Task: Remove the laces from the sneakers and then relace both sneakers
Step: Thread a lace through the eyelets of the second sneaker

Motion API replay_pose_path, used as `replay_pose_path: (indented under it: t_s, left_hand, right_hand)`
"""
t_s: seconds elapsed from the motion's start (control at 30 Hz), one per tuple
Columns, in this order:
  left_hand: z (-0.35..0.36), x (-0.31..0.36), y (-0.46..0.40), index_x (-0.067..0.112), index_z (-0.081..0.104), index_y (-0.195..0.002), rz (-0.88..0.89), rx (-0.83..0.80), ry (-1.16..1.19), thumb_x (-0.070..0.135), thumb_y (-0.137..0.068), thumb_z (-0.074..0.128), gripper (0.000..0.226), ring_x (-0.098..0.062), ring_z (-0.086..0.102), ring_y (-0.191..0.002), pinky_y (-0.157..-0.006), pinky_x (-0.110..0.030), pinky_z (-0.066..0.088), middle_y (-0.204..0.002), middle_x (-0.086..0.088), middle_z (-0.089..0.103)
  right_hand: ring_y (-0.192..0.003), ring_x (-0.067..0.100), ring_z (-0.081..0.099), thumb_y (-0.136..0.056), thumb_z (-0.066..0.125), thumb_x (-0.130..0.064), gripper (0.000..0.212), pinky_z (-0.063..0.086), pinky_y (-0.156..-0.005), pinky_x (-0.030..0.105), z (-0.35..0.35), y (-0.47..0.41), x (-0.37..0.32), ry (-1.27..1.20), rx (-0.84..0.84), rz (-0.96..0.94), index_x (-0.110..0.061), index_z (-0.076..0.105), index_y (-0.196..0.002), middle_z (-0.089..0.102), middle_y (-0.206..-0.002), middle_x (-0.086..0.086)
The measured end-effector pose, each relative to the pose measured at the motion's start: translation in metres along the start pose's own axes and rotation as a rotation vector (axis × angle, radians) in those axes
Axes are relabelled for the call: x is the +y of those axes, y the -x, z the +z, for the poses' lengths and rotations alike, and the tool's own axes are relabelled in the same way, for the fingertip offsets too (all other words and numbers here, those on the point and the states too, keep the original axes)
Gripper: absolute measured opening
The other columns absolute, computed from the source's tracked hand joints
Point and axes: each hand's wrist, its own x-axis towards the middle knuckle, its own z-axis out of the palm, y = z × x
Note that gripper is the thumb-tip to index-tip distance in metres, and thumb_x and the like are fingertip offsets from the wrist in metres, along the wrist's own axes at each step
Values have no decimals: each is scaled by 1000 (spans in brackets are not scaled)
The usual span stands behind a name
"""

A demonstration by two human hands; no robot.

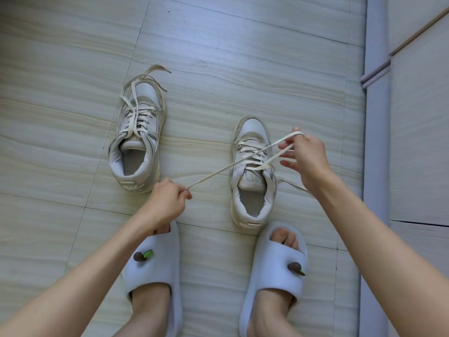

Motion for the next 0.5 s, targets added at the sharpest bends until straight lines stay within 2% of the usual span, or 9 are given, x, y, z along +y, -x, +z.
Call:
replay_pose_path:
  t_s: [0.07,0.13,0.17,0.23,0.3,0.37,0.43,0.5]
  left_hand:
    - [-2,11,-1,10,69,-104,-47,6,336,14,-98,43,27,-23,56,-82,-72,-21,43,-77,-14,62]
    - [-4,24,-3,1,63,-106,-174,-22,853,6,-98,44,22,-14,50,-63,-55,-13,46,-68,-6,51]
    - [-5,31,-5,-2,61,-102,-233,-30,1083,2,-96,45,17,-13,50,-61,-53,-12,48,-70,-6,50]
    - [-6,44,-11,-1,58,-90,-310,-24,1332,-3,-93,49,10,-14,53,-63,-55,-14,52,-72,-9,53]
    - [-4,57,-16,1,57,-83,-332,-13,1390,-5,-90,53,10,-15,56,-63,-57,-16,54,-73,-11,56]
    - [0,67,-19,1,57,-81,-334,-1,1365,-6,-88,56,10,-16,58,-62,-56,-16,54,-73,-12,59]
    - [4,75,-20,3,56,-79,-330,14,1313,-5,-87,58,12,-13,59,-59,-52,-14,52,-70,-10,60]
    - [8,78,-21,6,56,-77,-316,39,1248,-4,-87,59,14,-11,58,-58,-50,-14,48,-68,-6,60]
  right_hand:
    - [-57,16,50,-90,54,-46,38,41,-57,30,-3,-2,5,208,29,-13,-19,48,-65,53,-65,2]
    - [-56,17,40,-81,62,-51,44,30,-55,30,-6,0,11,461,46,-45,-21,40,-58,42,-59,-1]
    - [-60,17,42,-80,64,-51,42,27,-56,31,-7,2,14,550,54,-60,-20,43,-62,43,-61,-3]
    - [-74,18,49,-81,65,-44,31,29,-62,29,-1,11,17,600,57,-140,-17,51,-74,50,-68,-6]
    - [-78,17,52,-85,64,-33,18,29,-65,25,12,23,19,608,-25,-297,-19,58,-76,53,-68,-10]
    - [-87,21,55,-86,63,-25,11,29,-68,23,26,34,24,713,-155,-441,-16,68,-84,61,-78,-2]
    - [-100,25,50,-86,61,-23,16,29,-76,27,36,41,32,831,-185,-519,-13,71,-95,65,-95,7]
    - [-102,27,47,-87,61,-23,18,28,-78,26,38,43,35,824,-155,-522,-13,71,-97,65,-98,9]
